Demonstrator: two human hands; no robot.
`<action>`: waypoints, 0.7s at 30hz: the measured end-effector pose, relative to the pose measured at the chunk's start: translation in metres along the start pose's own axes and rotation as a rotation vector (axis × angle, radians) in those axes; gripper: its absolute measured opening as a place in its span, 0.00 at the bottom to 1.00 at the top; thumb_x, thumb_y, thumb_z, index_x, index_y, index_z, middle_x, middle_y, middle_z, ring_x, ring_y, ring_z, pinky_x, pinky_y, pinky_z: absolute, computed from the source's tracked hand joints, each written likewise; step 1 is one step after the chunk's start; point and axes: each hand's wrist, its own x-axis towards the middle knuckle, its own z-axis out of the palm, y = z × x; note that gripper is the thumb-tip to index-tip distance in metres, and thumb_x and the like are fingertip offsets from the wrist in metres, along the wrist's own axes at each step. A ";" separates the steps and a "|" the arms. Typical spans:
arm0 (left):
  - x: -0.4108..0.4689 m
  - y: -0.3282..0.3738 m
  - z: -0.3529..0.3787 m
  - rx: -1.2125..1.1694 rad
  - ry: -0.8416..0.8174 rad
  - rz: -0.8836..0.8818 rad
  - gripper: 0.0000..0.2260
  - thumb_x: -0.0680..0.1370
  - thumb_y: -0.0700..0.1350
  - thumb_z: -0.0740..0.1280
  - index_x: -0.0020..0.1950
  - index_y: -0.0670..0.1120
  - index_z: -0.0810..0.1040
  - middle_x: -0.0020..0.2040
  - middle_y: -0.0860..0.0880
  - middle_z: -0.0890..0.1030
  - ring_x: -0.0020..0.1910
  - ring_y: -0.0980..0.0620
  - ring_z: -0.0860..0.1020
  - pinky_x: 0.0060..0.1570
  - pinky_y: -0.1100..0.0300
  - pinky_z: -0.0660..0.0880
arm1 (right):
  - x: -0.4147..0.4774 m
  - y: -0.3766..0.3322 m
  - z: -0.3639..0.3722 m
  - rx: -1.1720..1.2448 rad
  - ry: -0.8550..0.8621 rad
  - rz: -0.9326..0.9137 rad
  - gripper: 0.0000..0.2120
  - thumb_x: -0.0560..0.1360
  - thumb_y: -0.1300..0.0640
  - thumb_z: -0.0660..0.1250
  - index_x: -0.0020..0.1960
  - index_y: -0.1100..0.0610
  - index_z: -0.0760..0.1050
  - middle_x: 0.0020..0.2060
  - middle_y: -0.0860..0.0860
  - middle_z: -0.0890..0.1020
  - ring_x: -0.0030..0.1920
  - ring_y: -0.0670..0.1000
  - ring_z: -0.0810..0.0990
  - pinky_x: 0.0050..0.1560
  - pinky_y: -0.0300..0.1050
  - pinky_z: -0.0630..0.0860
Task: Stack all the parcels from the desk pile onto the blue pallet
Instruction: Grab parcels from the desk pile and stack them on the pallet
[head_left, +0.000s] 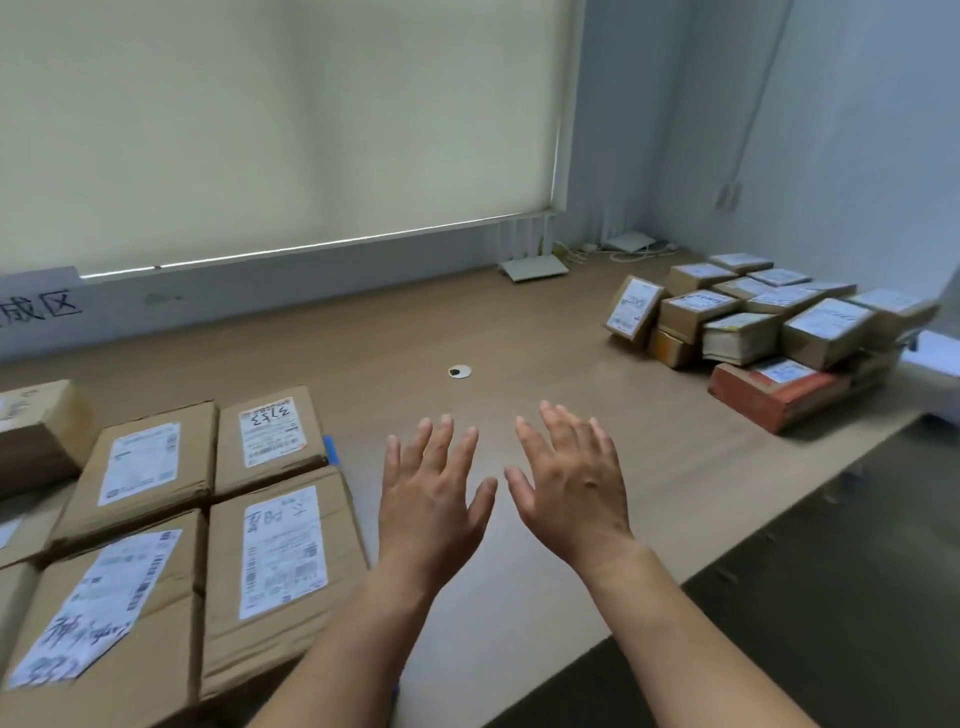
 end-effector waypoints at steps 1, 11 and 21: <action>0.002 0.016 0.006 -0.003 -0.007 0.024 0.33 0.73 0.63 0.42 0.74 0.51 0.63 0.75 0.48 0.62 0.75 0.47 0.57 0.71 0.50 0.42 | -0.004 0.017 -0.002 -0.020 -0.003 0.022 0.25 0.63 0.49 0.77 0.58 0.57 0.80 0.56 0.61 0.80 0.56 0.60 0.79 0.56 0.61 0.73; 0.032 0.117 0.061 0.021 -0.084 0.135 0.32 0.75 0.64 0.36 0.77 0.54 0.45 0.78 0.51 0.46 0.76 0.50 0.41 0.70 0.52 0.32 | -0.036 0.141 -0.001 -0.128 -0.015 0.211 0.23 0.71 0.45 0.64 0.61 0.57 0.77 0.58 0.60 0.79 0.58 0.60 0.79 0.59 0.61 0.71; 0.121 0.186 0.122 -0.043 -0.151 0.167 0.27 0.81 0.60 0.47 0.77 0.54 0.45 0.78 0.52 0.47 0.77 0.51 0.41 0.72 0.52 0.34 | 0.002 0.243 0.030 -0.181 -0.084 0.285 0.22 0.70 0.47 0.71 0.59 0.58 0.78 0.55 0.59 0.81 0.54 0.59 0.80 0.57 0.59 0.73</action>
